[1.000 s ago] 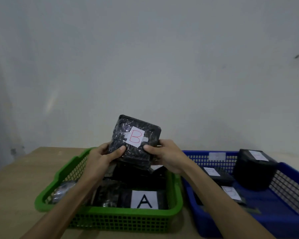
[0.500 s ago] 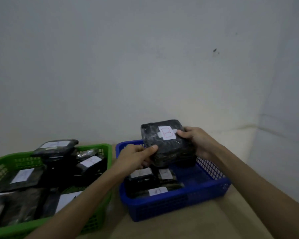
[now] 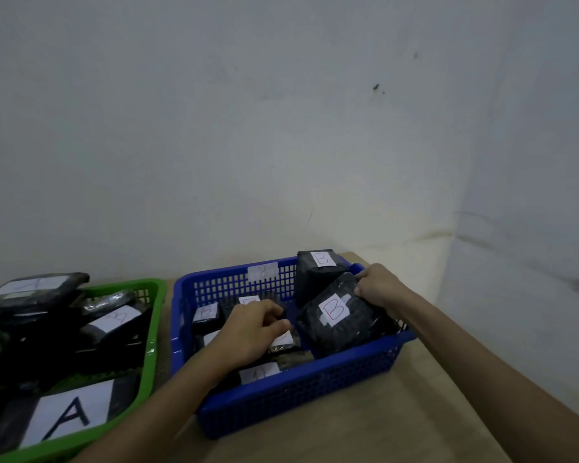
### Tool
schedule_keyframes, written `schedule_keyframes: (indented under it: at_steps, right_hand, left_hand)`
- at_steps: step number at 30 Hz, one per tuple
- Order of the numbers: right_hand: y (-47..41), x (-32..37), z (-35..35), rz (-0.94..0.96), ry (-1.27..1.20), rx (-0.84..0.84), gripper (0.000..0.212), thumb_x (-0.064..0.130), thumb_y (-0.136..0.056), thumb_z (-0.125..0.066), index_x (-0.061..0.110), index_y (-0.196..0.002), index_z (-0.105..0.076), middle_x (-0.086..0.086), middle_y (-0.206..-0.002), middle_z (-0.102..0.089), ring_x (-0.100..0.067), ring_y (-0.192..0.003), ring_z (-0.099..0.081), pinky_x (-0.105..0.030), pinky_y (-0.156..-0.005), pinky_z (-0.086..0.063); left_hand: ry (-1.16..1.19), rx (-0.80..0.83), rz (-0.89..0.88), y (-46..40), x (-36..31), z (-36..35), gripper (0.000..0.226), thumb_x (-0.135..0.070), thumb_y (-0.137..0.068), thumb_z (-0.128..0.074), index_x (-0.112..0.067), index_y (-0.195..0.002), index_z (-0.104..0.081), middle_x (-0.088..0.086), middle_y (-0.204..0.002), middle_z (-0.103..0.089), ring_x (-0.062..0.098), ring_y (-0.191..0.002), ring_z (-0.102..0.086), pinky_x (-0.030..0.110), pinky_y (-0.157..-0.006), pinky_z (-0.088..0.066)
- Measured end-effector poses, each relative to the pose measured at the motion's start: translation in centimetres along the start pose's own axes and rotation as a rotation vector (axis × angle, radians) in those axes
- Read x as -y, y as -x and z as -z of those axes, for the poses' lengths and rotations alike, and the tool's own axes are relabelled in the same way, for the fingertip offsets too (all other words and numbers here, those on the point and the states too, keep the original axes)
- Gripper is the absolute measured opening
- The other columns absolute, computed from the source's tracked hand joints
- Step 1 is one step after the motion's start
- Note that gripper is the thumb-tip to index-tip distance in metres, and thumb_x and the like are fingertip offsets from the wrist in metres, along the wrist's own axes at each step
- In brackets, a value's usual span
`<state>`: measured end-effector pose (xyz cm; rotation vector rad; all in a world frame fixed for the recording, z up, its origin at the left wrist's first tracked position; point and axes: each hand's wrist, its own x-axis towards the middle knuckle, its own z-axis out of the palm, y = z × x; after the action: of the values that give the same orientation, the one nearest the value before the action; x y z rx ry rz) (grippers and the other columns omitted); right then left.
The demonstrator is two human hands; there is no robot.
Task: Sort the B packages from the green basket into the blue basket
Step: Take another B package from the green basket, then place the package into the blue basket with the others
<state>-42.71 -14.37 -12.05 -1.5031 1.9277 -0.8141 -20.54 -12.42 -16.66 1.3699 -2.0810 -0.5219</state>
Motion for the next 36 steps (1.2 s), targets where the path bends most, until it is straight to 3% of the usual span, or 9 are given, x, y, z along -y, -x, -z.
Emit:
schedule_keyframes:
  at_steps: [3, 7, 12, 17, 19, 22, 27, 33, 36]
  right_hand:
    - [0.1, -0.5, -1.2, 0.011, 0.240, -0.025, 0.015, 0.002, -0.088, -0.041, 0.001, -0.092, -0.055, -0.017, -0.090, -0.059, -0.028, -0.081, -0.055, -0.028, -0.055, -0.038]
    - [0.3, -1.5, -2.3, 0.053, 0.334, -0.080, 0.023, -0.004, -0.089, -0.042, -0.005, -0.108, -0.054, -0.020, -0.113, -0.062, -0.030, -0.104, -0.058, -0.036, -0.085, -0.048]
    - [0.0, -1.6, -2.9, 0.213, 0.524, -0.091, 0.024, -0.008, -0.083, -0.046, -0.003, -0.099, -0.064, -0.018, -0.108, -0.063, -0.034, -0.109, -0.053, -0.042, -0.092, -0.047]
    - [0.2, -1.6, -3.9, 0.410, 0.746, -0.023, 0.024, 0.007, -0.089, -0.047, 0.017, -0.067, -0.044, -0.012, -0.099, -0.048, -0.023, -0.091, -0.045, -0.031, -0.072, -0.037]
    - [0.0, -1.6, -3.8, 0.439, 0.709, 0.027, 0.034, 0.012, -0.089, -0.048, 0.023, -0.060, -0.034, -0.008, -0.092, -0.052, -0.018, -0.079, -0.045, -0.027, -0.068, -0.035]
    - [0.4, -0.9, -3.6, 0.450, 0.598, -0.007, 0.018, 0.010, -0.084, -0.056, 0.020, -0.069, -0.053, -0.004, -0.088, -0.061, -0.020, -0.084, -0.059, -0.029, -0.073, -0.046]
    - [2.2, 2.9, -6.7, 0.580, 0.436, -0.098, 0.013, 0.003, -0.080, -0.059, 0.008, -0.086, -0.070, -0.010, -0.097, -0.061, -0.023, -0.086, -0.058, -0.023, -0.075, -0.040]
    - [5.1, 11.8, -14.2, 0.851, 0.258, -0.010, 0.016, 0.008, -0.082, -0.057, 0.000, -0.089, -0.070, -0.016, -0.102, -0.064, -0.030, -0.097, -0.058, -0.025, -0.080, -0.036]
    - [6.1, 15.9, -19.3, 0.837, 0.293, 0.073, 0.036, 0.037, -0.080, -0.061, 0.007, -0.099, -0.064, -0.015, -0.107, -0.063, -0.029, -0.109, -0.050, -0.035, -0.090, -0.034]
  left_hand:
    - [-0.037, 0.023, -0.034, 0.2, 0.0, -0.1, 0.034, -0.030, -0.091, -0.053, -0.012, -0.119, -0.057, 0.005, -0.111, -0.067, 0.011, -0.095, -0.060, 0.020, -0.081, -0.046]
    - [-0.096, 0.040, -0.076, 0.3, -0.2, -0.2, 0.034, -0.031, -0.091, -0.052, -0.013, -0.119, -0.057, 0.004, -0.108, -0.067, 0.011, -0.094, -0.060, 0.021, -0.081, -0.047]
    - [-0.190, 0.128, -0.107, 0.2, 0.1, -0.2, 0.025, -0.033, -0.084, -0.062, -0.015, -0.100, -0.069, -0.002, -0.093, -0.067, 0.001, -0.072, -0.053, 0.012, -0.062, -0.040]
    - [-0.249, 0.243, -0.079, 0.2, -0.2, -0.3, 0.021, -0.026, -0.083, -0.064, -0.009, -0.089, -0.074, 0.009, -0.090, -0.075, 0.016, -0.078, -0.067, 0.035, -0.076, -0.056]
    - [-0.240, 0.192, -0.110, 0.4, -0.5, 0.0, 0.020, -0.023, -0.083, -0.063, -0.007, -0.088, -0.074, 0.011, -0.089, -0.075, 0.019, -0.078, -0.067, 0.039, -0.077, -0.055]
    - [-0.139, -0.054, -0.179, 1.2, -1.1, 1.0, 0.020, -0.020, -0.084, -0.059, -0.007, -0.084, -0.074, 0.010, -0.087, -0.074, 0.020, -0.079, -0.064, 0.033, -0.077, -0.052]
    - [-0.169, -0.297, -0.177, 3.2, 1.1, 5.4, 0.020, -0.023, -0.085, -0.058, -0.010, -0.088, -0.072, 0.010, -0.094, -0.070, 0.022, -0.091, -0.058, 0.033, -0.083, -0.043]
    - [-0.420, -0.470, 0.071, 6.7, 9.2, 16.0, 0.017, -0.014, -0.083, -0.057, -0.007, -0.085, -0.073, 0.015, -0.092, -0.072, 0.032, -0.090, -0.061, 0.037, -0.079, -0.047]
    - [-0.614, -0.433, 0.210, 7.9, 13.0, 19.5, 0.020, -0.010, -0.085, -0.050, -0.010, -0.092, -0.069, 0.011, -0.098, -0.070, 0.033, -0.103, -0.052, 0.043, -0.084, -0.046]
